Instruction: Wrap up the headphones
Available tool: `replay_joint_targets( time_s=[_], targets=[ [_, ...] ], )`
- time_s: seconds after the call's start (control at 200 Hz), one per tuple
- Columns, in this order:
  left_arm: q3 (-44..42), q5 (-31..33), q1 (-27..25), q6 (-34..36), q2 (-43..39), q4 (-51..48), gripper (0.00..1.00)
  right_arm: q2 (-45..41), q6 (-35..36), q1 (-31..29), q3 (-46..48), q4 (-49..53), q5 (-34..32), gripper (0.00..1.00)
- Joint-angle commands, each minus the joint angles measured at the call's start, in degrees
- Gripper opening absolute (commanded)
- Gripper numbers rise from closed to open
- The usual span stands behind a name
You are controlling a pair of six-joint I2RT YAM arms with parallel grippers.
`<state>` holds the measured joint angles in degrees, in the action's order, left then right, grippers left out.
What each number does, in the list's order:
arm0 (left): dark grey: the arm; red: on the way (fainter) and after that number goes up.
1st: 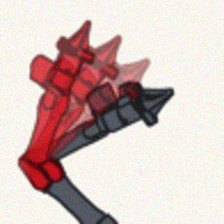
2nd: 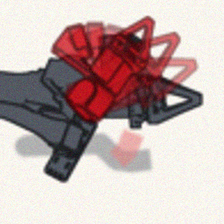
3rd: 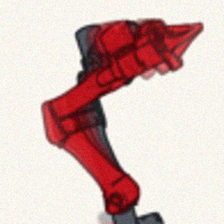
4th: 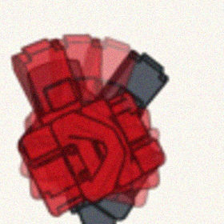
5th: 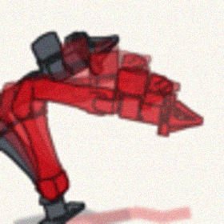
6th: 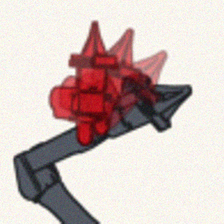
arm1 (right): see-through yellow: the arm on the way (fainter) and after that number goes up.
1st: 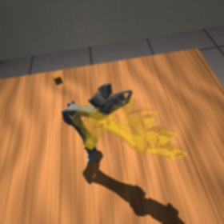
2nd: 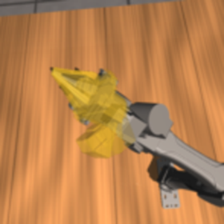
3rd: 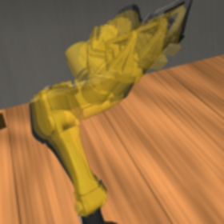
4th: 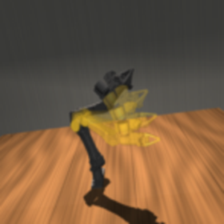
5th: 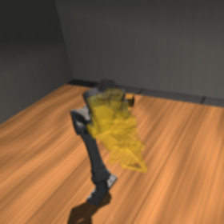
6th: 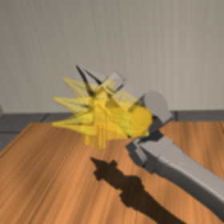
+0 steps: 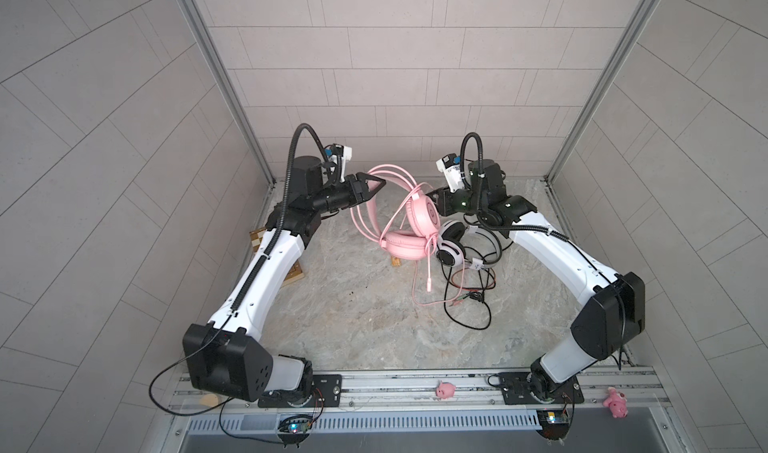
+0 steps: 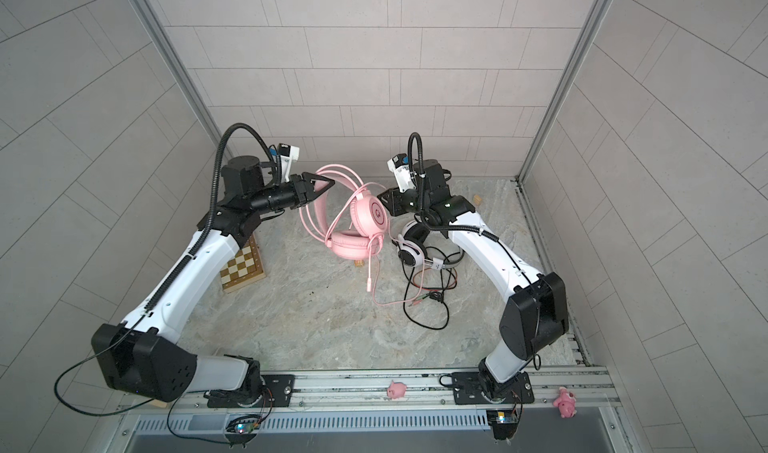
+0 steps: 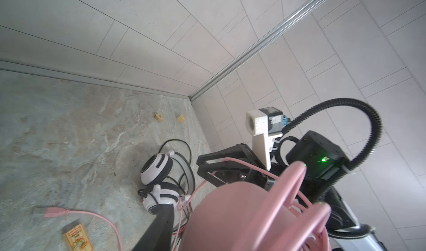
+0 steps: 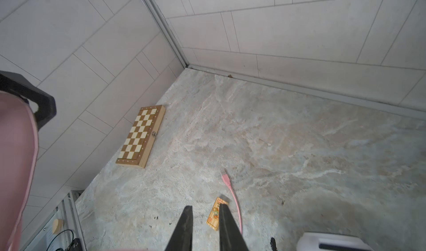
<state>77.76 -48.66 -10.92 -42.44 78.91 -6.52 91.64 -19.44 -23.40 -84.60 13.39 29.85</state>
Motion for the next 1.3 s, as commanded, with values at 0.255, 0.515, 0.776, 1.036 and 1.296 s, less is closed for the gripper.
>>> replay_joint_targets(
  time_s=[0.255, 0.515, 0.776, 1.036, 1.296],
  targets=[
    [5.7, -6.3, 1.3, -15.6, -0.1, 14.2, 0.00, 11.2, -13.1, 0.4, -1.2, -21.3, 9.5, 0.38],
    [7.5, -4.2, 3.5, -26.0, 1.2, 22.3, 0.00, 19.6, -19.6, -0.8, -0.3, -32.4, 9.4, 0.39],
    [10.3, 0.3, 4.5, -28.9, 4.5, 22.3, 0.00, 25.8, -22.2, -3.0, -1.7, -37.1, 7.8, 0.34],
    [10.3, 7.9, 5.8, -38.2, 8.6, 31.3, 0.00, 30.9, -21.8, -6.5, -1.0, -37.8, 6.7, 0.25],
    [11.9, 16.4, 7.2, -39.8, 11.0, 33.1, 0.00, 30.7, -22.0, -9.9, 2.3, -37.1, 6.0, 0.10]
  ],
)
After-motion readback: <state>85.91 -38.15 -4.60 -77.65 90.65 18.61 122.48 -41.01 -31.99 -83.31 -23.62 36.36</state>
